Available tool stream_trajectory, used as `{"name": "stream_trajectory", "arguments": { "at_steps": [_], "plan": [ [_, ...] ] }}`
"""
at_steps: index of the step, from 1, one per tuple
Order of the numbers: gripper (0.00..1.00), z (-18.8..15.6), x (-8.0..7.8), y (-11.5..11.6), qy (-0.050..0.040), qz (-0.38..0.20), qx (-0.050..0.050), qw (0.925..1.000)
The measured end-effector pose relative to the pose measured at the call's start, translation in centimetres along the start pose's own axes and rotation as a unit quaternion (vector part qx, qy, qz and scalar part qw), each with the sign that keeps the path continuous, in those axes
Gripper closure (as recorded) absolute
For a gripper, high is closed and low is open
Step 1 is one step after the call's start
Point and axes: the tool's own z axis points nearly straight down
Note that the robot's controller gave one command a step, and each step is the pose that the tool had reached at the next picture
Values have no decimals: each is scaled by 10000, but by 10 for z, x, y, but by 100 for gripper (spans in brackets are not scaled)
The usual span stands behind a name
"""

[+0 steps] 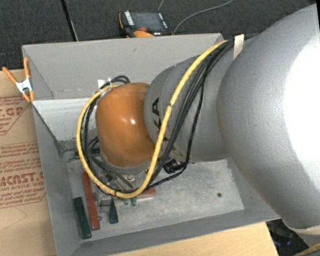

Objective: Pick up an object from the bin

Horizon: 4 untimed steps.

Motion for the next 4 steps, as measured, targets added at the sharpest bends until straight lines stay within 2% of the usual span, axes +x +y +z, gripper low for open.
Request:
{"name": "stream_trajectory", "arguments": {
  "at_steps": [1, 2, 3, 4],
  "plan": [
    [100, -111, -4, 23, -55, -131, -37, 9999],
    [100, -33, 7, 20, 13, -738, 6, 9973],
    [100, -23, 9, 10, -7, -461, -6, 9989],
    [100, -161, 0, -1, -56, -2118, -16, 9773]
  ]
}}
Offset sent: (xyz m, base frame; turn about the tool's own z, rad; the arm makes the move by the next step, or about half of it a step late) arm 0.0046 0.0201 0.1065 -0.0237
